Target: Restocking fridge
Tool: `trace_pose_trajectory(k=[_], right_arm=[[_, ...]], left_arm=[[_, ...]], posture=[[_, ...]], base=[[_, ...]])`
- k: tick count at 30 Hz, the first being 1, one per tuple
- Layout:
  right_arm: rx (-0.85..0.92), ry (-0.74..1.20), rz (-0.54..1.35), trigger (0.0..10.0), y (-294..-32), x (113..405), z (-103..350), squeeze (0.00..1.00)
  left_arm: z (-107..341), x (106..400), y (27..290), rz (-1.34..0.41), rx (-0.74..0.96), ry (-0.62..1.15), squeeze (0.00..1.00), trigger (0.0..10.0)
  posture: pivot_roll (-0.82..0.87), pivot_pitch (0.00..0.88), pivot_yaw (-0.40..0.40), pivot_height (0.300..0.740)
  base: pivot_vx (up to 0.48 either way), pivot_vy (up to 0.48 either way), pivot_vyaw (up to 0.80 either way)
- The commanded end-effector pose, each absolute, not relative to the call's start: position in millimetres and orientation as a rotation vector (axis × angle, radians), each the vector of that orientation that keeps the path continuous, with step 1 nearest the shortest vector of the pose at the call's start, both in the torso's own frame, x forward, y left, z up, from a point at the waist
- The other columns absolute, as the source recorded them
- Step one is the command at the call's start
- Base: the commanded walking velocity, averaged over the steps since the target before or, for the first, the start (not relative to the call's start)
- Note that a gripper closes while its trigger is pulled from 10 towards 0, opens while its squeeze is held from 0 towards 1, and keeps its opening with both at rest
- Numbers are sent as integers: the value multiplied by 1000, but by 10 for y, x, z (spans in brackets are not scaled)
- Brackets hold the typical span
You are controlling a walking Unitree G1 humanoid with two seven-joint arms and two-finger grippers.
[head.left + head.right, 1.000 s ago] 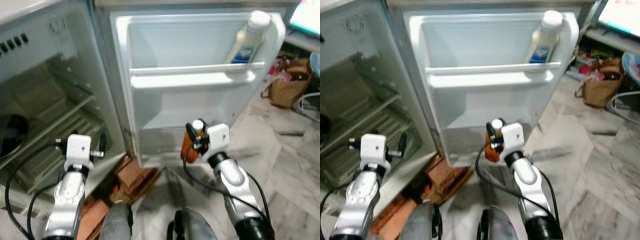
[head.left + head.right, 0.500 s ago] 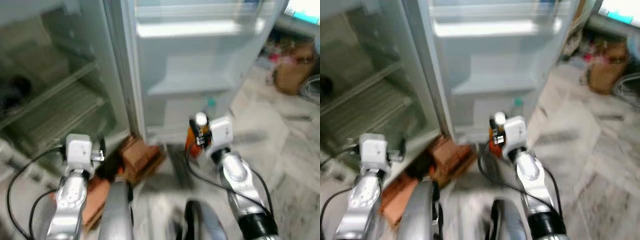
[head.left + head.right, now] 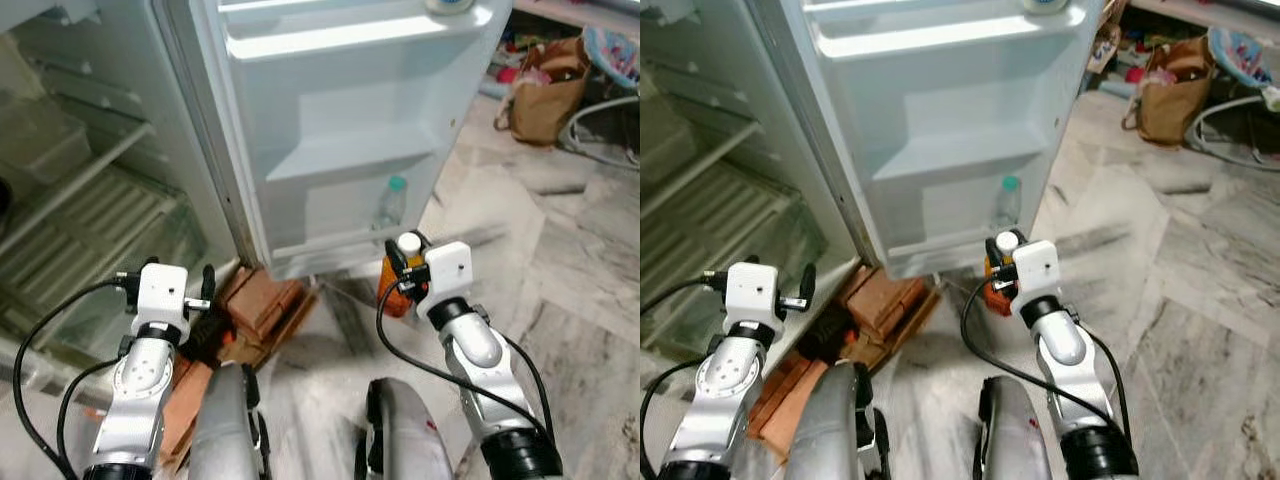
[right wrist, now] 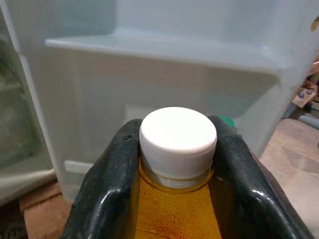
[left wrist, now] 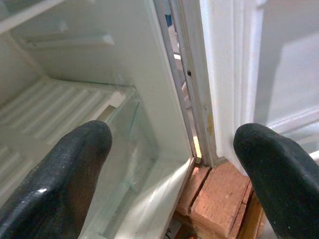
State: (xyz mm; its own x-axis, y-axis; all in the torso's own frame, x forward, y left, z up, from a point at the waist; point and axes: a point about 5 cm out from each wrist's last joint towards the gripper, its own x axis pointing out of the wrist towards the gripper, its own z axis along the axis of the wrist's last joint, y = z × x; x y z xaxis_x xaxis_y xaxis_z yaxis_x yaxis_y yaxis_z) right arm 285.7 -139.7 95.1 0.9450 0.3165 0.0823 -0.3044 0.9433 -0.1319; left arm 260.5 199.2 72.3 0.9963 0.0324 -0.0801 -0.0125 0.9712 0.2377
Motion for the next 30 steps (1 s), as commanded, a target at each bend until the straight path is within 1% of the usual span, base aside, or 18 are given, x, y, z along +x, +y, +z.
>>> trace_pose_trajectory(k=[1, 16, 19, 23, 24, 30], right_arm=[[-124, -130, 317, 10000, -1382, 2861, 1019, 0], [-131, -126, 327, 10000, -1392, 2820, 1027, 0], [-127, -132, 337, 10000, -1350, 2826, 1042, 0], [-125, -146, 346, 10000, -1305, 2826, 1061, 0], [-113, -140, 349, 10000, -1280, 2811, 1036, 0], [-120, -145, 414, 10000, -1177, 2807, 1037, 0]], left_arm=[[676, 2575, 1994, 8, 240, 115, 0, 10000], [663, 2554, 1983, -3, 230, 128, 0, 10000], [676, 2571, 2011, -1, 231, 125, 0, 10000], [700, 2593, 2041, 1, 240, 120, 0, 10000], [738, 2599, 2052, 1, 246, 107, 0, 10000], [760, 2574, 2072, 26, 238, 95, 0, 10000]], posture=[[-64, 194, -10, 631], [-79, 204, -15, 631], [-42, 189, -5, 631], [-27, 196, -2, 631], [12, 200, -14, 631], [26, 198, -30, 631]], base=[[0, 0, 0], [0, 0, 0], [0, 0, 0], [0, 0, 0], [0, 0, 0], [0, 0, 0]])
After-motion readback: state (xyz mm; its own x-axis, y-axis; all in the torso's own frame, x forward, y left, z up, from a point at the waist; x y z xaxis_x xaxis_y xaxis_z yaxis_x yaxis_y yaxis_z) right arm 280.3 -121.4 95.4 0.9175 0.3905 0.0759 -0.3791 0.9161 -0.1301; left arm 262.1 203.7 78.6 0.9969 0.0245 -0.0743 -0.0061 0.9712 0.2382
